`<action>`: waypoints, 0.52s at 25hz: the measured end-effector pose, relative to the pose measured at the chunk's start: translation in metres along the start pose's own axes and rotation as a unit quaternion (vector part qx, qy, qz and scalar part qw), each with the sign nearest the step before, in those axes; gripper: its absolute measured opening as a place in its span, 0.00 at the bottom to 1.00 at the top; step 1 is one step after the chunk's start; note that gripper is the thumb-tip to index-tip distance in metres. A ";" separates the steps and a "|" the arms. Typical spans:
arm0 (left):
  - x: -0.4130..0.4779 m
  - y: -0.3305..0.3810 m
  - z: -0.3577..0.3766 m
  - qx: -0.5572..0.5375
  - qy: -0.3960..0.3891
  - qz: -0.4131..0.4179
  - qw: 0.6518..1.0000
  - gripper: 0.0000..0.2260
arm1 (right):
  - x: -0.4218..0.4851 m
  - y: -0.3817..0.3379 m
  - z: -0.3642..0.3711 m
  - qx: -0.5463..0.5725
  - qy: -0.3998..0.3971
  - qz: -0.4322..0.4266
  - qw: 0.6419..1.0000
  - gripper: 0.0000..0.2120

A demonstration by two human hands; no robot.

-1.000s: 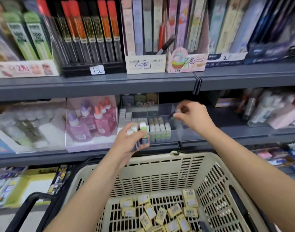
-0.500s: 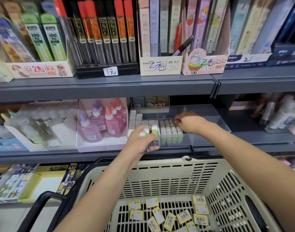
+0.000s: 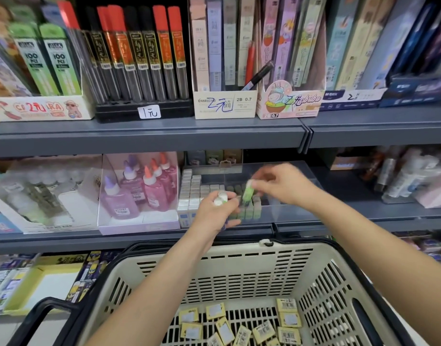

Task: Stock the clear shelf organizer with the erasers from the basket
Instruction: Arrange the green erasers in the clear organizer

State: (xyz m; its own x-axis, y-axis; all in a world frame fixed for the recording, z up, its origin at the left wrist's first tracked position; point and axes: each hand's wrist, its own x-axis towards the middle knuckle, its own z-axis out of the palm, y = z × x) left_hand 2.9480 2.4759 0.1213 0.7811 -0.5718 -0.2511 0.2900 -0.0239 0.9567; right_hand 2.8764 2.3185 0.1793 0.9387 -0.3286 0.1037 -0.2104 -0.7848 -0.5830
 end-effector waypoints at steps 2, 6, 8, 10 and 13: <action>0.003 0.000 -0.005 -0.018 0.027 -0.001 0.999 0.06 | 0.009 0.013 -0.014 0.009 0.088 0.044 0.995 0.06; 0.004 -0.001 -0.016 -0.026 0.028 0.000 0.999 0.08 | 0.023 0.027 -0.009 -0.049 0.096 0.063 0.992 0.05; 0.003 -0.001 -0.019 -0.012 0.019 -0.001 1.000 0.08 | 0.024 0.026 -0.001 -0.037 0.085 0.051 0.994 0.06; 0.002 -0.002 -0.020 -0.010 0.016 -0.001 1.000 0.08 | 0.022 0.025 0.001 -0.038 0.096 0.041 0.994 0.07; 0.001 -0.003 -0.021 -0.014 0.016 0.000 1.000 0.08 | 0.019 0.023 -0.002 -0.031 0.111 0.031 0.993 0.06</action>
State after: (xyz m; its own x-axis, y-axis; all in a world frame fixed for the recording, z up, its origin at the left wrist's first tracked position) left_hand 2.9595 2.4925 0.1156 0.7985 -0.5450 -0.2556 0.3043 -0.0009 0.9526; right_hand 2.8890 2.2925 0.1695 0.8420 -0.4793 0.2477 -0.2890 -0.7884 -0.5430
